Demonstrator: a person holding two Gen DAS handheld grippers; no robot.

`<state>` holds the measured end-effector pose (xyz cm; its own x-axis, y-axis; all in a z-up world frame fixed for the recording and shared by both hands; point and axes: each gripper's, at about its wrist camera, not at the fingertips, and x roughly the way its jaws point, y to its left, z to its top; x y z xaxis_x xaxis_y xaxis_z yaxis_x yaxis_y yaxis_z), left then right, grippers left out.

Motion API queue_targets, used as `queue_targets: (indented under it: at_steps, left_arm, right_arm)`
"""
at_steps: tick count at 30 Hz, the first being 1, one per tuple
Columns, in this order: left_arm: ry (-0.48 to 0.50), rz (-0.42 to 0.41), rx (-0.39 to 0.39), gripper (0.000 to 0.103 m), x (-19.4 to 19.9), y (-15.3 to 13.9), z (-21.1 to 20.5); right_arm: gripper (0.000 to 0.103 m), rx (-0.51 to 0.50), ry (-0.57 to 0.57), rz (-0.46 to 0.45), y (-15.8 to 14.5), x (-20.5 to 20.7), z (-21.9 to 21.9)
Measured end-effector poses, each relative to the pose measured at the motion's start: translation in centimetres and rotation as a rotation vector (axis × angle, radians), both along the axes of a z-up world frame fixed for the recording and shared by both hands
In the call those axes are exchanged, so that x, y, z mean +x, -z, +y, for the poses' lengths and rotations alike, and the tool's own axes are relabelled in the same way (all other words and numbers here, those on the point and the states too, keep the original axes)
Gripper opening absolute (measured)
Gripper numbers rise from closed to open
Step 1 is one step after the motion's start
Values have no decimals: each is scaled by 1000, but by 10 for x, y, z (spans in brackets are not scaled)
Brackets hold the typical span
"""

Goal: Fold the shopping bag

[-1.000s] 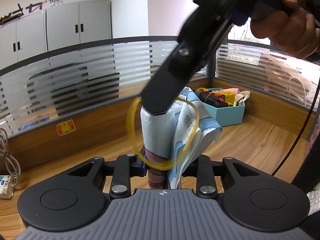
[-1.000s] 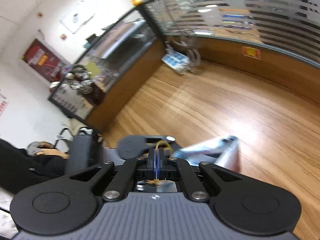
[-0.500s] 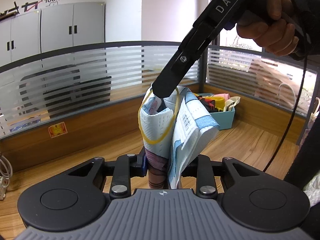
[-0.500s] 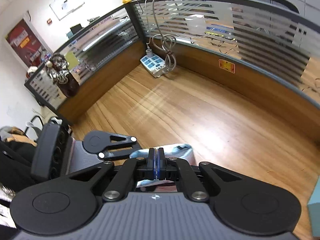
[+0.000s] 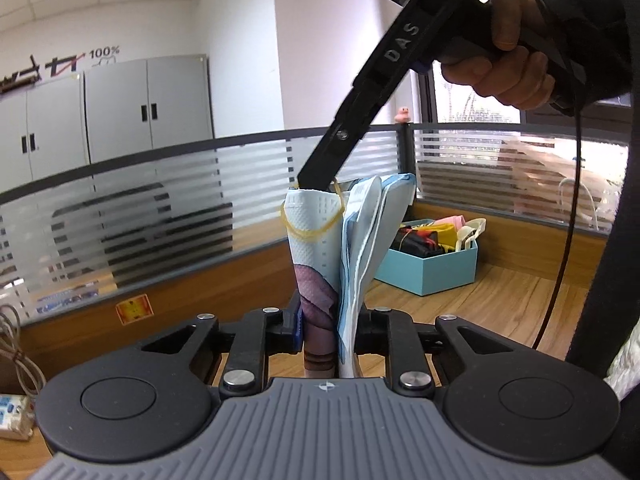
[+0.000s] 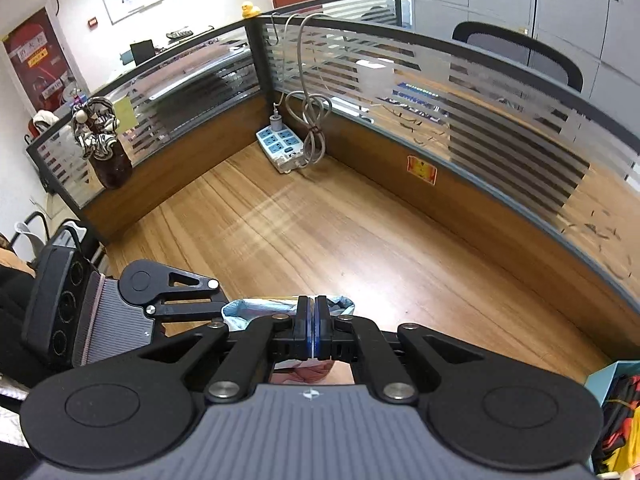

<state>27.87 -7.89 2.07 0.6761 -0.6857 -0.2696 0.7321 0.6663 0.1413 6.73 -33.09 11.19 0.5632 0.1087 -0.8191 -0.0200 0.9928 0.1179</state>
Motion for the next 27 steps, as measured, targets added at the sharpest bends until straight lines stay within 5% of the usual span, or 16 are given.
queue_targets:
  at_steps: [13,20,27]
  left_arm:
    - [26,-71,-31,21,-7,-3,1]
    - [29,-127,-46,21,-11,-5,2]
    - [27,-96,-56,21,-9,-3,1]
  right_arm:
    - [1,-120,24,25,-7,7,-13]
    - [1,-112,-8,58,-9,15,-19]
    - [1,-49,6,61,-12,15,-22]
